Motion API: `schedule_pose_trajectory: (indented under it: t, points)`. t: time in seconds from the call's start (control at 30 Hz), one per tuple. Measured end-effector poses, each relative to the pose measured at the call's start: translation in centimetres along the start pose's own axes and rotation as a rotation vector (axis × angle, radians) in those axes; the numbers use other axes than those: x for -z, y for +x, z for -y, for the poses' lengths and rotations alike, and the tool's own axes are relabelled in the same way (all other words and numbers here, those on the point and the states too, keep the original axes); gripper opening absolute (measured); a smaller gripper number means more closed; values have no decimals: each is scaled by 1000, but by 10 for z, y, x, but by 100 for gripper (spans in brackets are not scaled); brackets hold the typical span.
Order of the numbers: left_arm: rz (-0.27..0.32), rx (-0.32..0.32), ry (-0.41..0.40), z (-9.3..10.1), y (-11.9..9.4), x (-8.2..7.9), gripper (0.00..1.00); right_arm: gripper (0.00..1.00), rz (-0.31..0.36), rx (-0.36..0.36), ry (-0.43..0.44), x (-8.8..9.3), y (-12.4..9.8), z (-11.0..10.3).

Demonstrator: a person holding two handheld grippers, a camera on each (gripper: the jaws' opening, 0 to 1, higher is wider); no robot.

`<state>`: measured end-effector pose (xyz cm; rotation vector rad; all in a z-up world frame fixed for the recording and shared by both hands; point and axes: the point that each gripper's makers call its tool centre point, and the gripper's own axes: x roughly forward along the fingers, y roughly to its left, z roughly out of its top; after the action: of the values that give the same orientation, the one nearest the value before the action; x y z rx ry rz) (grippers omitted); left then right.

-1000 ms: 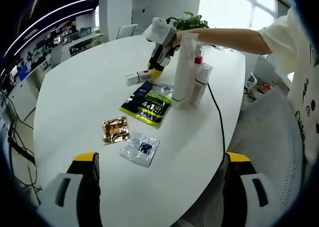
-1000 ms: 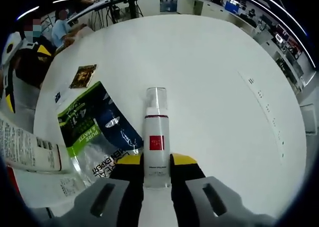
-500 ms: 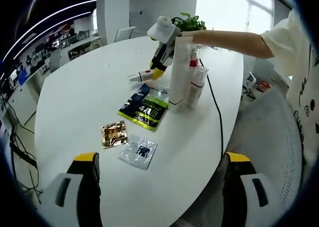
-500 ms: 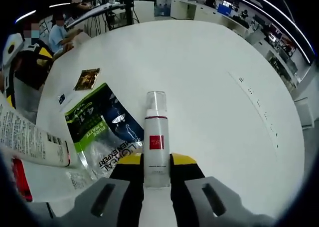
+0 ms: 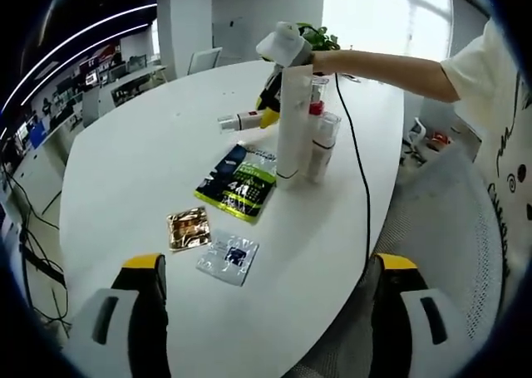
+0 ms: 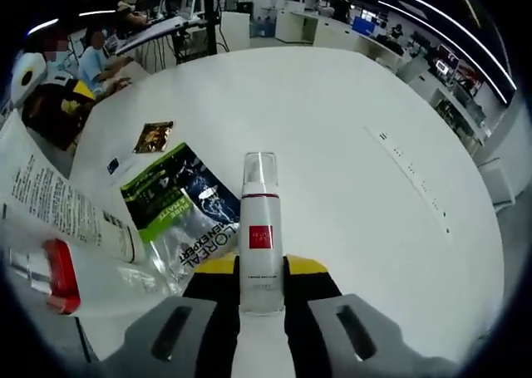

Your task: Arrange the skincare products in the storage area until every visible bottle or jar stands upright without overlapping.

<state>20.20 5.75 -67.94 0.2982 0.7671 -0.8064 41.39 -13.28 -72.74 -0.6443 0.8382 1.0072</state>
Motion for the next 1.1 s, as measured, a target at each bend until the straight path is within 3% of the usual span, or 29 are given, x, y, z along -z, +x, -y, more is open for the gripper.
schedule_pose_trajectory:
  t: [0.5,1.1]
  points:
    - [10,0,25,7,-4,-6,96,18,61,43,43,15,-35,-16]
    - [36,-2,39,17,-7,-11,96,19,159,143,121,30,-79,-36]
